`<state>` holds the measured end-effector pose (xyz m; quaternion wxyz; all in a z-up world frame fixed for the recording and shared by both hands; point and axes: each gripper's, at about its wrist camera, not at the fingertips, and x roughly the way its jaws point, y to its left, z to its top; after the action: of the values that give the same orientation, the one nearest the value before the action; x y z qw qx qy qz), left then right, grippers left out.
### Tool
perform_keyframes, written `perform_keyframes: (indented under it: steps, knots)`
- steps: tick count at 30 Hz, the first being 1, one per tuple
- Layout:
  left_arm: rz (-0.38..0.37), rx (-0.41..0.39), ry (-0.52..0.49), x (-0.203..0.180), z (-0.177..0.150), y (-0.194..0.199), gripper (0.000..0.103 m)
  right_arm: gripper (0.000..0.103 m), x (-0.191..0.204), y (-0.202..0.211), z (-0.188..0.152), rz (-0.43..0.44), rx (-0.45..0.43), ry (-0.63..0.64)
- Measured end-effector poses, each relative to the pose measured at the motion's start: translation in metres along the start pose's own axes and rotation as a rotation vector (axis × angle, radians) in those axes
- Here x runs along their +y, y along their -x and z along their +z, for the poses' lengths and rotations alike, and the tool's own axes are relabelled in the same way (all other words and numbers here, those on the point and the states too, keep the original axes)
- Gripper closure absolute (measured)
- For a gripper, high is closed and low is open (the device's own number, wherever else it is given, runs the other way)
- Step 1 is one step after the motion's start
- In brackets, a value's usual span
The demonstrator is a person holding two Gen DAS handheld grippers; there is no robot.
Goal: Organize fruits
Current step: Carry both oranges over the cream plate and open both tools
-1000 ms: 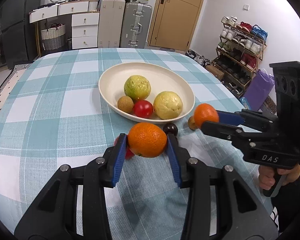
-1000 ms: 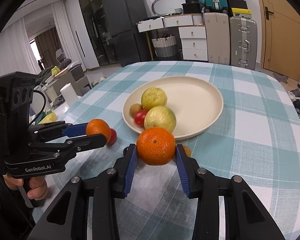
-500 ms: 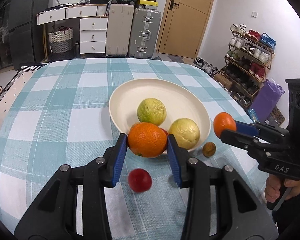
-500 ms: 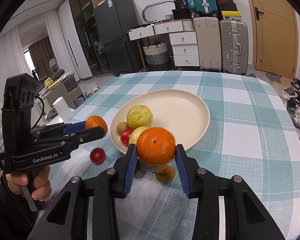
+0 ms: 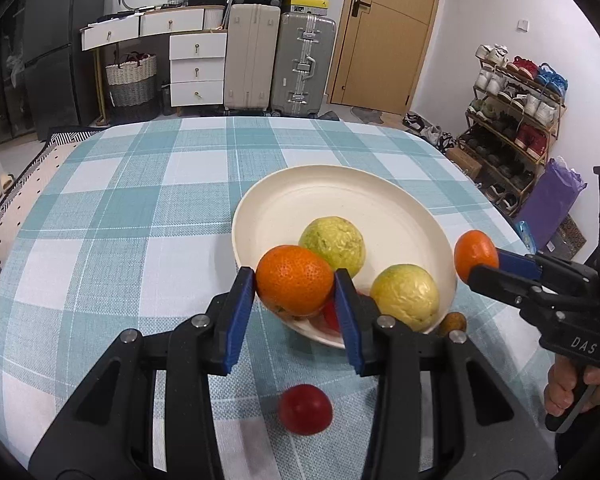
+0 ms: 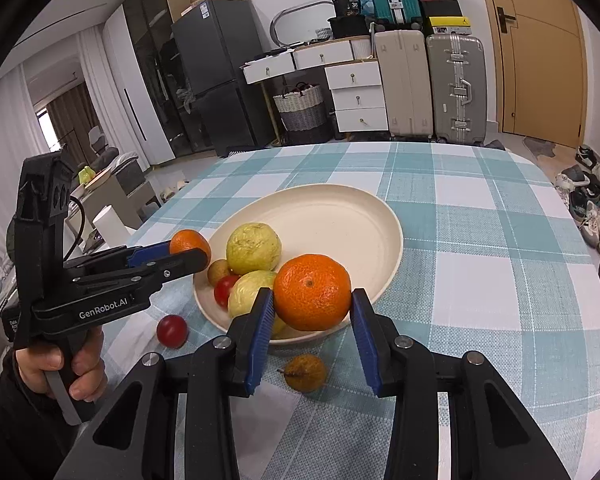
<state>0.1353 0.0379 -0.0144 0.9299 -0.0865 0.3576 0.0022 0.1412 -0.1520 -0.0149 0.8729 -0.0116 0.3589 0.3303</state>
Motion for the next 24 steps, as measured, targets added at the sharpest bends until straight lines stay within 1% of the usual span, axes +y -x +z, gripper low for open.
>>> perform_keyframes:
  steps: [9,24]
  knots:
    - [0.029,0.001,0.000,0.006,0.009,-0.016,0.066,0.063,-0.006,-0.010,0.002,-0.008,0.019,-0.016]
    - [0.041,0.018,-0.003,0.012,0.020,-0.037,0.066,0.063,-0.009,-0.017,0.006,-0.015,0.028,-0.014]
